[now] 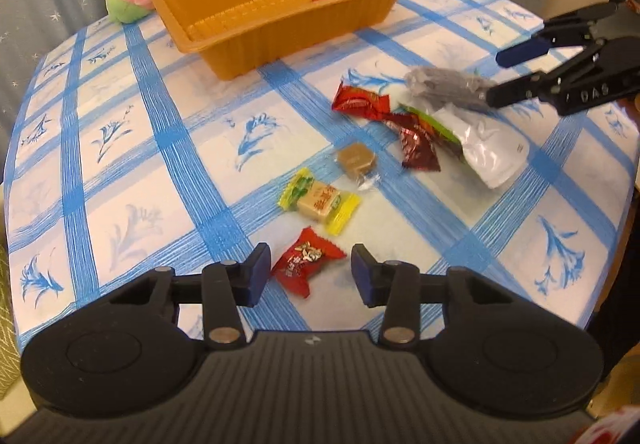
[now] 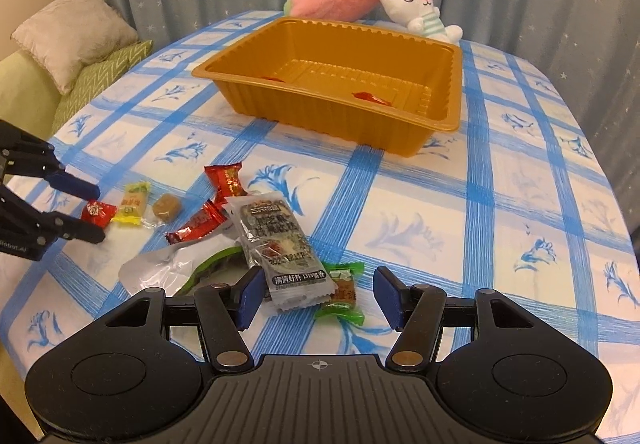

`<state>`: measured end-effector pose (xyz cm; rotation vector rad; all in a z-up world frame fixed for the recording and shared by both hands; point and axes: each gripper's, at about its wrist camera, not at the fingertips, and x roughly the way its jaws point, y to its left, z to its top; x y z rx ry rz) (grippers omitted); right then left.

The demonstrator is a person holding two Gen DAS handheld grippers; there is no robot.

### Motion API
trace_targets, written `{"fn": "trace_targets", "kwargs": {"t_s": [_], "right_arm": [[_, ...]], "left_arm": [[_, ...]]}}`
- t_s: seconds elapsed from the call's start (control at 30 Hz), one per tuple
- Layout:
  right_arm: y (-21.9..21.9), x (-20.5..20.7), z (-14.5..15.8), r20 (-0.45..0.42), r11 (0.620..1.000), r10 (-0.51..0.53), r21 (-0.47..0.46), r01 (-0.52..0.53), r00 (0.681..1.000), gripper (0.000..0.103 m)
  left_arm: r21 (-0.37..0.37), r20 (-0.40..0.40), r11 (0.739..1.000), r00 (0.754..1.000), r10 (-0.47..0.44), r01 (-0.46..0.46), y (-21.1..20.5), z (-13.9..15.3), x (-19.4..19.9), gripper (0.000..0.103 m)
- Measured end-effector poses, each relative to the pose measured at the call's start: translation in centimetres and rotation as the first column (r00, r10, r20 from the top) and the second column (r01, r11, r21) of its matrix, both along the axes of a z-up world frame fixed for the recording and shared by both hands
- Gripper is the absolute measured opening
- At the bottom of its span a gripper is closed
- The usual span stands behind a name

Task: Organize snacks
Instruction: 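Grasp the small red candy with the left tool while the right tool grasps the grey seaweed packet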

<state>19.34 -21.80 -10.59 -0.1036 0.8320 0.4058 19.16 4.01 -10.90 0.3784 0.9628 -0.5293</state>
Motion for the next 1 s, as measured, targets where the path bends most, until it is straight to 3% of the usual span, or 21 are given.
{"fn": "trace_targets", "kwargs": {"t_s": [0.17, 0.6, 0.8, 1.0], "right_arm": [[0.0, 0.1, 0.1, 0.006, 1.0, -0.01, 0.007, 0.01, 1.0, 0.06], [0.2, 0.0, 0.7, 0.028, 0.999, 0.003, 0.038, -0.004, 1.0, 0.06], [0.7, 1.1, 0.8, 0.032, 0.997, 0.065, 0.038, -0.066, 0.997, 0.06], [1.7, 2.8, -0.3, -0.01, 0.99, 0.136, 0.032, -0.135, 0.991, 0.06]], "left_arm": [[-0.012, -0.008, 1.0, 1.0, 0.001, -0.001, -0.1, 0.0, 0.0, 0.021], [-0.048, 0.028, 0.997, 0.998, 0.064, -0.063, -0.2, 0.9, 0.1, 0.017], [-0.101, 0.041, 0.989, 0.993, 0.108, -0.103, -0.6, 1.7, 0.3, 0.017], [-0.106, 0.037, 0.989, 0.994, 0.104, -0.1, -1.3, 1.5, 0.5, 0.017]]}}
